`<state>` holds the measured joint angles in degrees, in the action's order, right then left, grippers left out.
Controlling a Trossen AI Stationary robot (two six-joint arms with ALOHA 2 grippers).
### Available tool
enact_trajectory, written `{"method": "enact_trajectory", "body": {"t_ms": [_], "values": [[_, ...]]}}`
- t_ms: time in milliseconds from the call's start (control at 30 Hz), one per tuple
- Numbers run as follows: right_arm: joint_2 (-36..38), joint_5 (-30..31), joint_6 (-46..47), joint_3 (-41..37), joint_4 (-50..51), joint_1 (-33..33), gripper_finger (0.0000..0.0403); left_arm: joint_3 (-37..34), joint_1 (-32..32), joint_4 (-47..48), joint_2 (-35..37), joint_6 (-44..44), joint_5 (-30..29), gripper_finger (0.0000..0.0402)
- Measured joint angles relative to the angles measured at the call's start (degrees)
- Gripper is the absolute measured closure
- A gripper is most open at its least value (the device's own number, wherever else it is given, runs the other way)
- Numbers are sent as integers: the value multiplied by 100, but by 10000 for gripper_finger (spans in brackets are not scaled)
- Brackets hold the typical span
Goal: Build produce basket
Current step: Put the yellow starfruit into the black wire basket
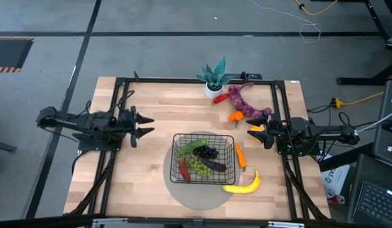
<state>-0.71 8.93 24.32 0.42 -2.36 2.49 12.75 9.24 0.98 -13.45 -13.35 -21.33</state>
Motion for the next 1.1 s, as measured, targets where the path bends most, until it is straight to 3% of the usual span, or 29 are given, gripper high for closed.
{"method": "enact_trajectory", "body": {"t_ms": [433,567,800,1100], "values": [[0,0,-72,-1,-1,0,93,-1216,-98,-665,1071,474,574,214],[0,-2,-77,-1,1,1,93,-1230,-98,-680,1142,524,720,214],[-2,-7,-93,-1,1,0,93,-1226,-96,-315,1032,1348,1298,214],[-4,-2,-86,0,1,0,93,-1226,-94,-317,986,1356,1334,214]]}}
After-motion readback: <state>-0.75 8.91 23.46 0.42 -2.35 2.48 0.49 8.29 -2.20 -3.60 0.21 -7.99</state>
